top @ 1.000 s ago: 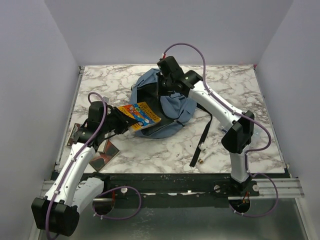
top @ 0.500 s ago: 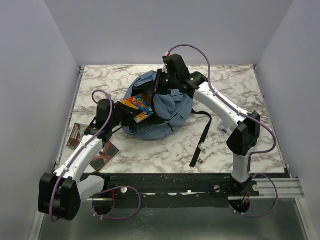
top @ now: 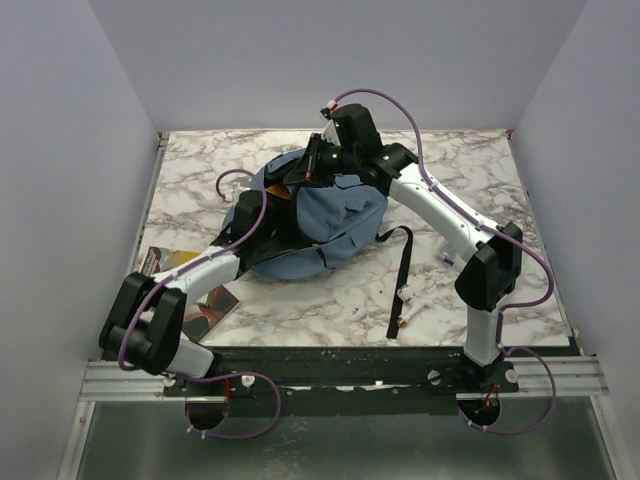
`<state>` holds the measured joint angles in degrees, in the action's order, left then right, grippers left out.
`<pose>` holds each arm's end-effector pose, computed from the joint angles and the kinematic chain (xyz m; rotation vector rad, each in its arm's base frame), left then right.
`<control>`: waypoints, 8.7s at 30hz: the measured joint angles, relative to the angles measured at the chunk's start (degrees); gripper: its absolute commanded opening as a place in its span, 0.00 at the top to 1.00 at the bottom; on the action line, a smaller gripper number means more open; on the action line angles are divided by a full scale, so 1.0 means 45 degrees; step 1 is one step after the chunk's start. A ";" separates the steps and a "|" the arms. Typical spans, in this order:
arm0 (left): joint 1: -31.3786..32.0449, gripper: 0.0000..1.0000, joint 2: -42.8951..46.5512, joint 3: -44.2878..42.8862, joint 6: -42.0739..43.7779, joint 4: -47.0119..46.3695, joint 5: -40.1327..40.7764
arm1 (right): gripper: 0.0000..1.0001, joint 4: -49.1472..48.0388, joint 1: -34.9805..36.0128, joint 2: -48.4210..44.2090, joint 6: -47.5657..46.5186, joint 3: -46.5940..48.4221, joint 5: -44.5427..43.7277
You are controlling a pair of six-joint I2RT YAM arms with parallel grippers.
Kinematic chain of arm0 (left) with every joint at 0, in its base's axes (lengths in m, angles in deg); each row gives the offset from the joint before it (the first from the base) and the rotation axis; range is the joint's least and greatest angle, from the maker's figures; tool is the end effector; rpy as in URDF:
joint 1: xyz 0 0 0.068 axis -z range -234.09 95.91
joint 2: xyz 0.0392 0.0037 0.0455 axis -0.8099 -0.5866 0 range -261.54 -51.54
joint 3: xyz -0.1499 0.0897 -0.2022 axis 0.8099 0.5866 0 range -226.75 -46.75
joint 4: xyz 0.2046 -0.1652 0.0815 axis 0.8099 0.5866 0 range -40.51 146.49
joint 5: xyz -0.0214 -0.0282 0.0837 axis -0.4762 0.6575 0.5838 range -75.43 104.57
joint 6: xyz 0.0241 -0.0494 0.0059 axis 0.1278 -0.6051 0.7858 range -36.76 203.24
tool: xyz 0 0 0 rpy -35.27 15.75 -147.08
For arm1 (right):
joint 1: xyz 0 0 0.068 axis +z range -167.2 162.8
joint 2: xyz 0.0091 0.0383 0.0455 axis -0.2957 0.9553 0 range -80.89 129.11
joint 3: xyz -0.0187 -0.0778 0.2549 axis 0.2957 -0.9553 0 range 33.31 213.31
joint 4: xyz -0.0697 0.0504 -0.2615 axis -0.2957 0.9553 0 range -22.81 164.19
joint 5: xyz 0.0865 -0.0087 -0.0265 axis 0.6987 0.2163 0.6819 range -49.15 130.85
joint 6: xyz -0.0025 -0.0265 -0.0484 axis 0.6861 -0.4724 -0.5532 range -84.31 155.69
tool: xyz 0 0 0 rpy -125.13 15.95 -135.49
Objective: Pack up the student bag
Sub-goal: Place the book in the student bag, then pick up the book from the center of the board, then place the book in the student bag.
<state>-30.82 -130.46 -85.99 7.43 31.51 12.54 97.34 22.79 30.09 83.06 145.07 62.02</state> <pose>0.2863 -0.1245 0.2060 -0.9244 1.9304 -1.1291 0.3486 0.3101 0.3647 -0.1031 2.3226 1.2457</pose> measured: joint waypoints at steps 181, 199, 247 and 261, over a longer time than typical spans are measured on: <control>-0.4065 0.34 0.7490 0.0185 0.4386 0.0544 -1.4576 | 0.99 -2.0798 -0.4104 -0.5838 1.0151 -1.1254 1.1861; -0.3079 1.00 0.8092 -0.0481 0.4415 0.2550 -1.1759 | 0.32 -0.6101 -0.4080 -0.5911 -0.0019 -0.7975 0.6601; -0.3118 1.00 0.9539 -0.2176 0.7864 1.4328 0.1297 | 0.34 0.1355 0.3011 0.3254 -0.9175 -0.0272 -1.1191; -0.3118 1.00 0.8757 -0.2176 0.7771 1.4134 0.0355 | 0.88 0.1909 0.3031 0.2254 -0.9204 -0.1545 -1.1992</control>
<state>-44.85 -91.05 -95.79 42.40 95.11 14.14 105.93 36.43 40.23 41.64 138.12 8.06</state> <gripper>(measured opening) 0.269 0.251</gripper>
